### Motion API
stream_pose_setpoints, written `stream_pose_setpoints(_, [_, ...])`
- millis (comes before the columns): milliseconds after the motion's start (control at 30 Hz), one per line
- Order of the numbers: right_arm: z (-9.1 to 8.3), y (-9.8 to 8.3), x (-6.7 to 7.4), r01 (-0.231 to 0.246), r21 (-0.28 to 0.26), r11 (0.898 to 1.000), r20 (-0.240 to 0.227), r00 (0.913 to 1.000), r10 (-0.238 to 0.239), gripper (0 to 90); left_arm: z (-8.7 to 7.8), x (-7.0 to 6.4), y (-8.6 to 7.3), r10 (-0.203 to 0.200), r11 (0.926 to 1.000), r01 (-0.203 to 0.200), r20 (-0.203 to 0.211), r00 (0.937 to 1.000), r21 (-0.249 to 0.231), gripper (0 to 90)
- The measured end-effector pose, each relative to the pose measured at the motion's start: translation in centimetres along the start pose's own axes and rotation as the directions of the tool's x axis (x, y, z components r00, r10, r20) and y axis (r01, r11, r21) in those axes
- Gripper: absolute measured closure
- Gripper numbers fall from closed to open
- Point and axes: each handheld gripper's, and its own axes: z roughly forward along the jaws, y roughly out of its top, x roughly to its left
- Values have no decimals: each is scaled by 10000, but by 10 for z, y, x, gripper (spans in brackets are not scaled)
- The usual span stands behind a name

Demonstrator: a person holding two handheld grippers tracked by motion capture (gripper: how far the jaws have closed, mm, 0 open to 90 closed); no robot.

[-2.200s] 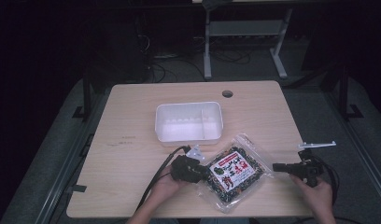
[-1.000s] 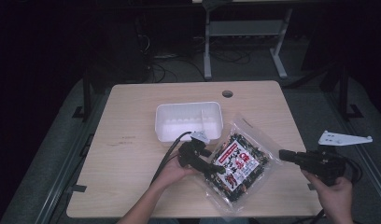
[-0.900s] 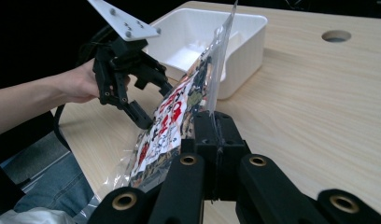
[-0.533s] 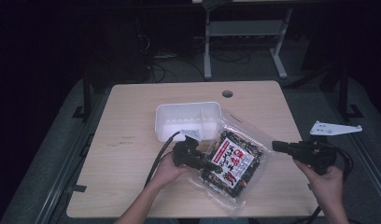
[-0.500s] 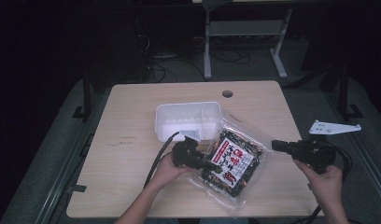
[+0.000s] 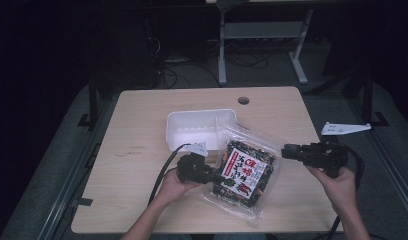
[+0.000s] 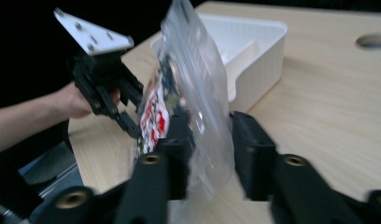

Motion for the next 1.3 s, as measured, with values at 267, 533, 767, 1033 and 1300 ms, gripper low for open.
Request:
stream_pose_setpoints(267, [38, -13, -8, -299, 1071, 9938, -687, 9969, 374, 603, -2, -3, 1, 117, 9999, -117, -42, 9999, 43, 678])
stream_pose_setpoints(533, [46, -5, 2, 81, 1229, 9924, -1055, 9944, 50, 746, -3, -5, 1, 138, 9998, -134, -243, 9996, 171, 655])
stream_pose_setpoints(767, [44, 2, 10, 254, 1259, 9917, -1587, 9873, -52, 775, -7, -6, 0, 337, 9993, -323, -734, 9967, 208, 535])
stream_pose_setpoints(1033, [42, 12, 20, 559, 1350, 9893, -1656, 9856, -331, 779, -23, -11, -6, 588, 9981, -555, -1368, 9888, 277, 509])
stream_pose_setpoints(1300, [35, 27, 33, 942, 1357, 9863, -1378, 9876, -754, 781, -42, -12, -23, 397, 9992, -377, -1857, 9818, 146, 472])
